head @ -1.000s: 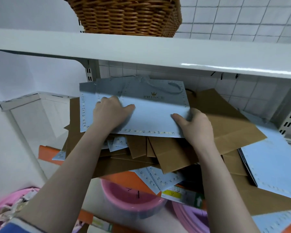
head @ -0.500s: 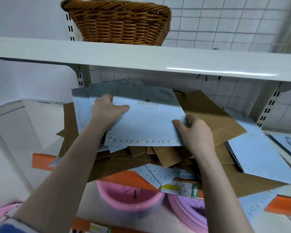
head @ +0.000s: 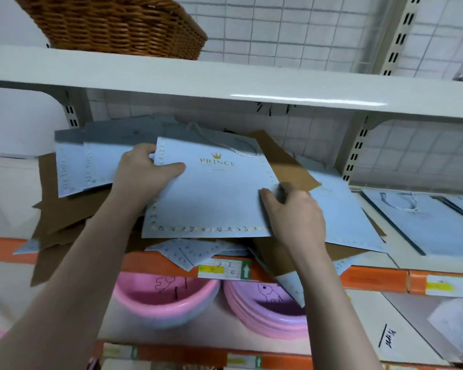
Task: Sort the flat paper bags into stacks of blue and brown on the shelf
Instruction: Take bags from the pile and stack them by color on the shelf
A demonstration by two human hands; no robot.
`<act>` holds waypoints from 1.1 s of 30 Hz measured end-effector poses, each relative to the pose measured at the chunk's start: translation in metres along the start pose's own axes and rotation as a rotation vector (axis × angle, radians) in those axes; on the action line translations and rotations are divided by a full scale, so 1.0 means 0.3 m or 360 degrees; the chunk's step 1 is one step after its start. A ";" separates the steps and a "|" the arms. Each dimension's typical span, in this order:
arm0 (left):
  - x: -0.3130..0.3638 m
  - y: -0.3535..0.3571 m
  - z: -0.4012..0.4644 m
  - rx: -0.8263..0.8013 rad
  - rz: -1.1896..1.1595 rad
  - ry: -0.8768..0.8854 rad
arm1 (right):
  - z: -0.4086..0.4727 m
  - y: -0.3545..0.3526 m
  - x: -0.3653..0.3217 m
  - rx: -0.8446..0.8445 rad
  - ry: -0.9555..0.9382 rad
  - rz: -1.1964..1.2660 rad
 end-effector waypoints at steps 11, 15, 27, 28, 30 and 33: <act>0.331 0.574 -0.325 -0.0110 0.0237 0.0122 | -0.013 -0.432 0.603 0.0098 0.0091 0.0053; 0.464 0.829 -0.482 -0.0148 0.0232 0.0129 | -0.021 -0.602 0.862 0.0110 0.0193 -0.0061; 0.676 1.307 -0.652 -0.0318 0.0255 0.0171 | 0.056 -0.795 1.302 0.0145 0.0434 -0.0141; 0.674 1.335 -0.641 -0.0331 0.0249 0.0166 | 0.074 -0.789 1.320 0.0141 0.0454 -0.0125; 0.659 1.389 -0.611 -0.0344 0.0239 0.0175 | 0.118 -0.774 1.347 0.0135 0.0478 -0.0120; 0.640 1.457 -0.553 -0.0327 0.0240 0.0194 | 0.202 -0.742 1.369 0.0110 0.0488 -0.0199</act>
Point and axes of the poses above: each hand's wrist, its own z-axis towards the middle knuckle, its own y-axis out of the palm, x = y × z, the point moved 3 cm from there along z, towards the middle knuckle, and after that the axes turned 2 degrees about y, right-handed, at the moved point
